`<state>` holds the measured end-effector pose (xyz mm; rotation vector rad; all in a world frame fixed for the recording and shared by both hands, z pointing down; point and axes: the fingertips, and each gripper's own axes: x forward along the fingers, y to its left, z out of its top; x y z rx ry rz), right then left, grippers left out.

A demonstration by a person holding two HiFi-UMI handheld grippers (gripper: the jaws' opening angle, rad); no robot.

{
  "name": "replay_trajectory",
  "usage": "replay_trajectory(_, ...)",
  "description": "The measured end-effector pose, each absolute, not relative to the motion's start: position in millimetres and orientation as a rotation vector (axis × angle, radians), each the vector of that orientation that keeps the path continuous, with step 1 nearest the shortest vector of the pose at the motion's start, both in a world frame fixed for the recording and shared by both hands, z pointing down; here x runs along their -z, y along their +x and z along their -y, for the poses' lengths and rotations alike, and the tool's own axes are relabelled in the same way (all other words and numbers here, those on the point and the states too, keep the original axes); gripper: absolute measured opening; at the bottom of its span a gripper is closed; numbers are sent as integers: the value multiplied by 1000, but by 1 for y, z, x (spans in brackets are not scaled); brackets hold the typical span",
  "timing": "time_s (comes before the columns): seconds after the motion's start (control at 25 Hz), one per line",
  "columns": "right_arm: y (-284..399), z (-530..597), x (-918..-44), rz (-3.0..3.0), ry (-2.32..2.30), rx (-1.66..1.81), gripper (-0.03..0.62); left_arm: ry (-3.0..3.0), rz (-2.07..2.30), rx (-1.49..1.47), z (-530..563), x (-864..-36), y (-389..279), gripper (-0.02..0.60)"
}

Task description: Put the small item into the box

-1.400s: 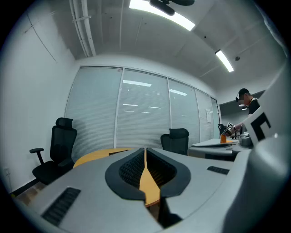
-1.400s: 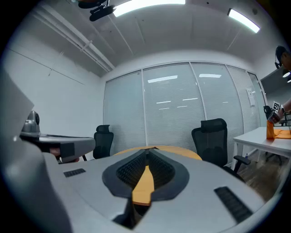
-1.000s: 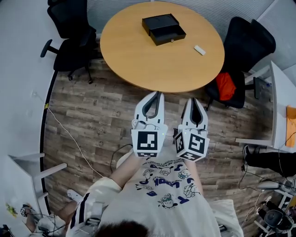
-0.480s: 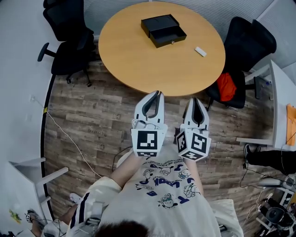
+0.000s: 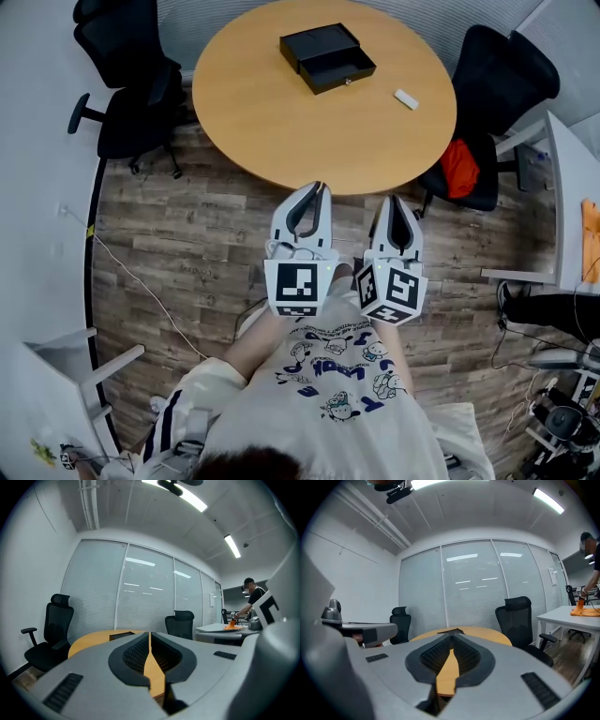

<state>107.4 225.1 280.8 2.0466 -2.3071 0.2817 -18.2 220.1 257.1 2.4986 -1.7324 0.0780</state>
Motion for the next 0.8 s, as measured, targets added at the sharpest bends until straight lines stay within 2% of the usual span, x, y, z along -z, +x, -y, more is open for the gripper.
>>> replay_trajectory(0.8, 129, -163, -292, 2278, 2032, -308, 43, 2469, 1731, -103, -159, -268, -2, 28)
